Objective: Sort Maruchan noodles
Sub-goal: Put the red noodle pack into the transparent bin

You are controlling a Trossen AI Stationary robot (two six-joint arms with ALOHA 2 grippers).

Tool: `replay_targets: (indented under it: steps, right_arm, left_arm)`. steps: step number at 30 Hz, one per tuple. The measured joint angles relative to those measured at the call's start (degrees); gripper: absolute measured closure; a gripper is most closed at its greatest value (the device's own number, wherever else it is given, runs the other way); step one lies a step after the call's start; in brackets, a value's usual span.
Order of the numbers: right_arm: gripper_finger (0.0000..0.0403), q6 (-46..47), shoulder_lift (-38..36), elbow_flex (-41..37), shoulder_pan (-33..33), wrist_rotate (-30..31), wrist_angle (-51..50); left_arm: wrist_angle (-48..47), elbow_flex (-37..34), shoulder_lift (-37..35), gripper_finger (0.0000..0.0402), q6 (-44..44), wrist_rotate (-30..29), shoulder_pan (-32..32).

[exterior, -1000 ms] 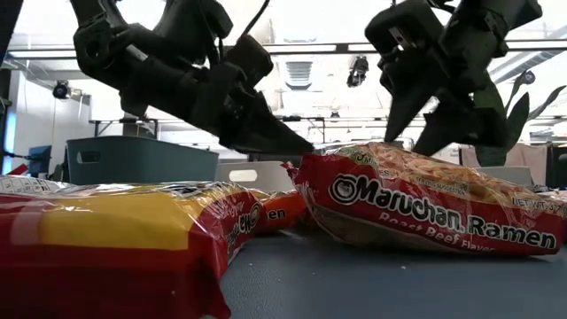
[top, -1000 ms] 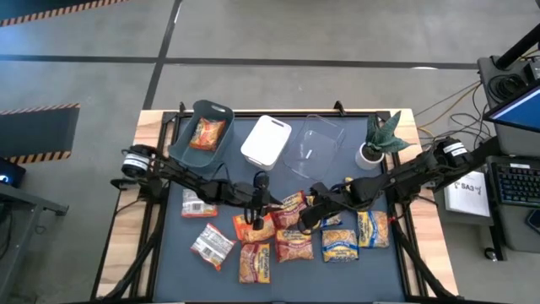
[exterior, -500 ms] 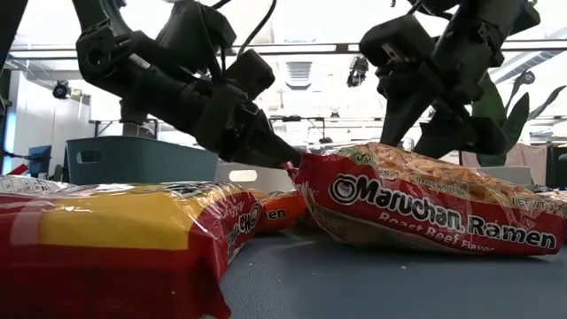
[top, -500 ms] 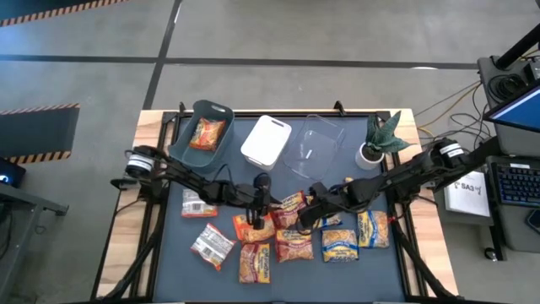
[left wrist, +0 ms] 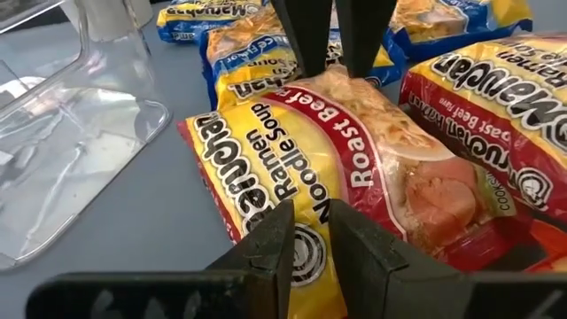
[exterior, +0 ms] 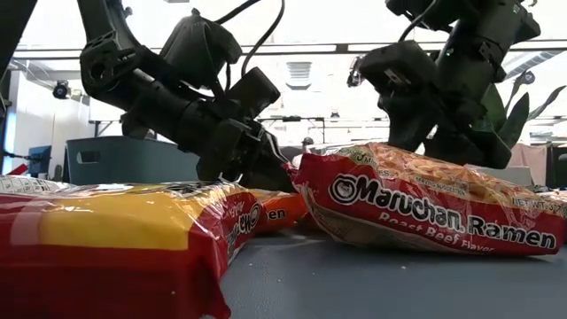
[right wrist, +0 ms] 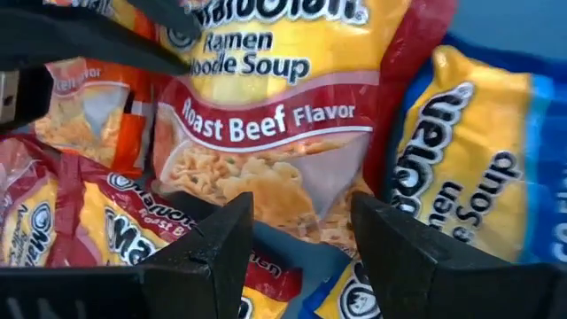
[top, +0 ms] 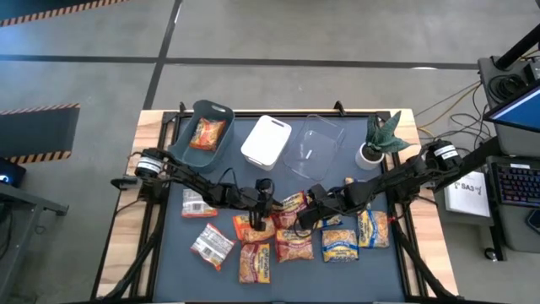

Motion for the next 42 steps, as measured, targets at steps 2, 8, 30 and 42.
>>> replay_targets:
  steps: [2,8,30,42]
  right_arm:
    - [0.0222,0.07,0.08,-0.20,0.08,0.00,-0.39]
    - [0.0223,0.08,0.12,-0.15,0.13,-0.08,0.03]
    - [0.0223,5.99,-5.42,-1.53,2.10,-4.80,-2.33]
    - [0.0223,7.62,-4.97,-7.50,2.36,0.81,7.39]
  left_arm:
    - [-1.08,-0.02,-0.27,0.0343,0.29,-0.20,0.02]
    - [-4.92,-0.08,-0.76,0.0343,1.78,-1.83,0.05]
    - [-7.05,-0.53,-1.03,0.0343,2.94,-2.25,0.44]
    - [-6.39,-0.67,-1.03,0.0343,2.36,-2.25,0.48]
